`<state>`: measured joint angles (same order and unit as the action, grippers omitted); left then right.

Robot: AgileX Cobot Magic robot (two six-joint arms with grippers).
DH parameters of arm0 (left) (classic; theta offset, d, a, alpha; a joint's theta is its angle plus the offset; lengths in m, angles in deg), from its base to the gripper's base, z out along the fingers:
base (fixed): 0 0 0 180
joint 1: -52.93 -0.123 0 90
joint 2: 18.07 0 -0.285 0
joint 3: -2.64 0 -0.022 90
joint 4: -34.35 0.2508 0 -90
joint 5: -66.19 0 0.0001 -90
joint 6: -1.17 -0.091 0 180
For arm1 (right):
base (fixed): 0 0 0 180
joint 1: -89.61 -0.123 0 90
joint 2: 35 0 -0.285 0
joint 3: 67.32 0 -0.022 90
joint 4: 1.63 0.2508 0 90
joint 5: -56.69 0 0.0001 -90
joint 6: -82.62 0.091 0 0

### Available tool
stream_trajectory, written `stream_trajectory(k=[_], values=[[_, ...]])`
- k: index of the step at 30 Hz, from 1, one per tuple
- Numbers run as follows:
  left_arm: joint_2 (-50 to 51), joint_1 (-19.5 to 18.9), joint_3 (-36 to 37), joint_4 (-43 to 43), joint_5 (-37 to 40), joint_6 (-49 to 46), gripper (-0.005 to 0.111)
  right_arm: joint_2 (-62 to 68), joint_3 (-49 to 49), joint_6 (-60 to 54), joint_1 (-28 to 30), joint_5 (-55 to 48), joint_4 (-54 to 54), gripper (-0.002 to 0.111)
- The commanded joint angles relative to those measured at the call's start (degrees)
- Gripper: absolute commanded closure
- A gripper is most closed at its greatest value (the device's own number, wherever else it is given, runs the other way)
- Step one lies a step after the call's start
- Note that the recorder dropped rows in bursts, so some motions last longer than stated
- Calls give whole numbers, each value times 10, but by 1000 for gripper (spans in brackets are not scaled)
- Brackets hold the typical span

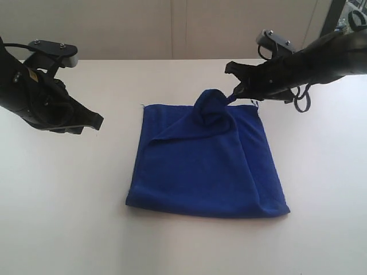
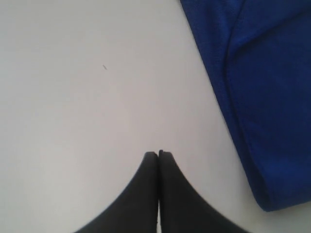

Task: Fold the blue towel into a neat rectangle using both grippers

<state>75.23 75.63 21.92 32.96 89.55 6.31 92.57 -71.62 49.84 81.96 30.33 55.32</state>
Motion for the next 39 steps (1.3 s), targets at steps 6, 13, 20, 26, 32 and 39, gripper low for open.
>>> stream_trajectory(k=[6, 13, 20, 26, 32, 39], values=[[-1, 4, -3, -4, 2, 3, 107, -101, 3, 129, 2, -40, -292, 108], [-1, 4, -3, -14, 2, 3, 107, -148, 3, 155, 2, -83, -318, 108], [-1, 4, -3, -58, 3, -11, 107, -172, 3, 166, 2, -111, -322, 108], [-1, 4, -3, -150, 2, -83, 107, -139, 9, 180, 2, -105, -323, 108], [-1, 4, -3, -155, -1, -84, 107, -87, 9, 189, -6, -78, -298, 108], [-1, 4, -3, -155, -6, -84, 107, -53, 9, 204, -38, -32, -272, 76]])
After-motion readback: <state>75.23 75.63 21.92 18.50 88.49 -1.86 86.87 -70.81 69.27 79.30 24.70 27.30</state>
